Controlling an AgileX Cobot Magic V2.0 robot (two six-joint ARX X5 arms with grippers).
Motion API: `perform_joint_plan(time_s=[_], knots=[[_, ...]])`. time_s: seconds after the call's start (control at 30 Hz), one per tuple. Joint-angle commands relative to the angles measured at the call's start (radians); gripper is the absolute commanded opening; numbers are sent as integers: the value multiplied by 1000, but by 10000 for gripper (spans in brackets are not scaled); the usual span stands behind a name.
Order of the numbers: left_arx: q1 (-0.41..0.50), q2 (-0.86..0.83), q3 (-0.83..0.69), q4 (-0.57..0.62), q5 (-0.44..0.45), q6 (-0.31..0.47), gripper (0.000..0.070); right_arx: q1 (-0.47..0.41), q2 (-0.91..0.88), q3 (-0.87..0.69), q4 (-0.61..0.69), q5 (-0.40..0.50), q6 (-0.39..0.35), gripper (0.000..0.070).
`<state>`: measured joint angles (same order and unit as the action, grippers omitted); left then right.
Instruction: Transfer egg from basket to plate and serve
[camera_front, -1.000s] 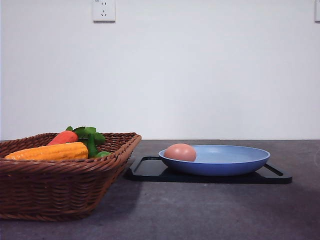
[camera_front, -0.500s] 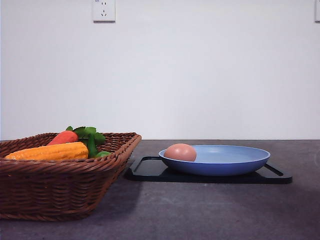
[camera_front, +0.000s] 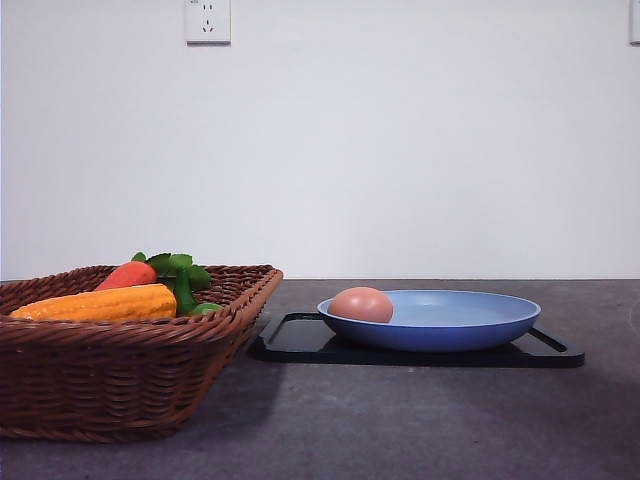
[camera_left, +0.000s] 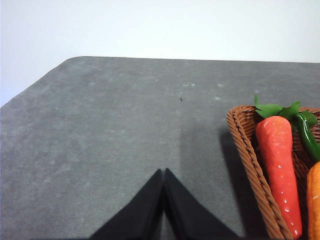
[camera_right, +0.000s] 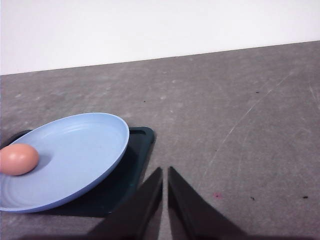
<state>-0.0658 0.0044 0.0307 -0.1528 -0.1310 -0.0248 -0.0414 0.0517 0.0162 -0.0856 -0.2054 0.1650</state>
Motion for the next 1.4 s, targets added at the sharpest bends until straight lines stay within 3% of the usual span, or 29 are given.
perform_joint_plan(time_s=[0.0, 1.37], knots=[[1, -2, -27, 14, 1, 2, 0, -2, -2, -2, 11, 3, 11, 0], [1, -2, -27, 14, 1, 2, 0, -2, -2, -2, 11, 4, 11, 0]])
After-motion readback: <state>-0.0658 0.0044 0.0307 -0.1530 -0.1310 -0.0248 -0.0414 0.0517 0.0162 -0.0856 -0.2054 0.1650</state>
